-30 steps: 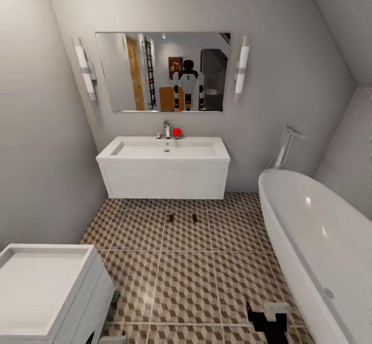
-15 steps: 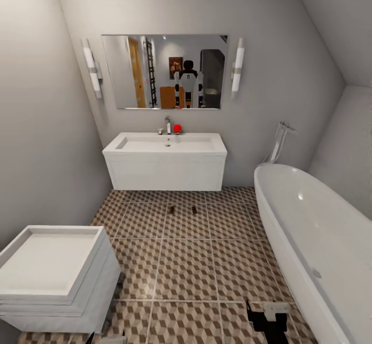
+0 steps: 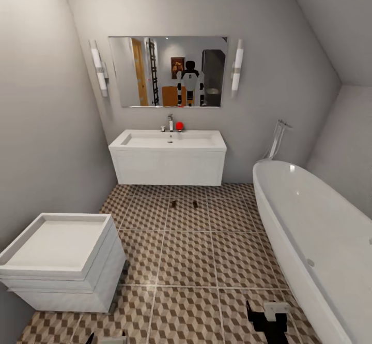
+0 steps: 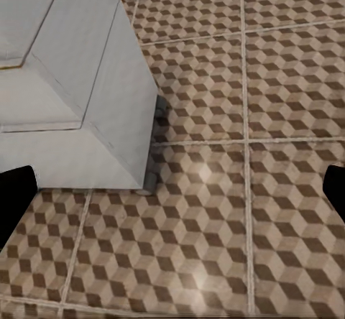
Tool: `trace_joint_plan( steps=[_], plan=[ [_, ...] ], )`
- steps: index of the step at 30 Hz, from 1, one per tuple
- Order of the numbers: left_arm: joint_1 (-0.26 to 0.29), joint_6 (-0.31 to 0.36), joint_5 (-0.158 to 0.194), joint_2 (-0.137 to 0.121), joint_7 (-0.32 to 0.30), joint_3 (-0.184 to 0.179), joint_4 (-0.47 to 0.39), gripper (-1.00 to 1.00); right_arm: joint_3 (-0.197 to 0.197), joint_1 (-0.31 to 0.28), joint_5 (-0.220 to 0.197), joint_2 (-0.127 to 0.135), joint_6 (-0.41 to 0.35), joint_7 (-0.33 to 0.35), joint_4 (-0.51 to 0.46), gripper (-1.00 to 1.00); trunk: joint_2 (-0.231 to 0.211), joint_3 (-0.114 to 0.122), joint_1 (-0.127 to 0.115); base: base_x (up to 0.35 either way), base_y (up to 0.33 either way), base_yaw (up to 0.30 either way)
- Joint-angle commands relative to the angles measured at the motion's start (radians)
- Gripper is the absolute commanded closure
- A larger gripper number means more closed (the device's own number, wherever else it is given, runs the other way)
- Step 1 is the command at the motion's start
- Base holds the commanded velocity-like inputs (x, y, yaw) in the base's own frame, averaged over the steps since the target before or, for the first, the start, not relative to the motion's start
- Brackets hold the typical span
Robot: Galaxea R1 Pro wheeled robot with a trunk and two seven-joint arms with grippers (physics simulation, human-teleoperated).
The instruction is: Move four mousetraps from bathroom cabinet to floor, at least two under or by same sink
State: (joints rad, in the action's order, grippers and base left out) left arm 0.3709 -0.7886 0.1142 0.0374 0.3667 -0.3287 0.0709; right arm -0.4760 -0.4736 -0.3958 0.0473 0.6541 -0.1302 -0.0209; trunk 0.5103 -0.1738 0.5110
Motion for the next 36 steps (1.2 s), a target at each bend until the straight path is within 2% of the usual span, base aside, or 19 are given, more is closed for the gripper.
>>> trace_joint_plan(
  steps=[1, 36],
  plan=[
    [0.002, -0.006, 0.010, 0.001, 0.000, -0.009, 0.004, -1.00, -0.009, 0.000, -0.003, 0.000, 0.001, -0.006, -0.001, -1.00, 0.002, -0.002, 0.000, -0.051, 0.000, 0.170],
    [0.002, -0.006, 0.010, 0.001, 0.000, -0.009, 0.004, -1.00, -0.009, 0.000, -0.003, 0.000, -0.001, -0.011, -0.001, -1.00, 0.002, -0.002, 0.000, -0.005, 0.000, 0.279]
  ],
)
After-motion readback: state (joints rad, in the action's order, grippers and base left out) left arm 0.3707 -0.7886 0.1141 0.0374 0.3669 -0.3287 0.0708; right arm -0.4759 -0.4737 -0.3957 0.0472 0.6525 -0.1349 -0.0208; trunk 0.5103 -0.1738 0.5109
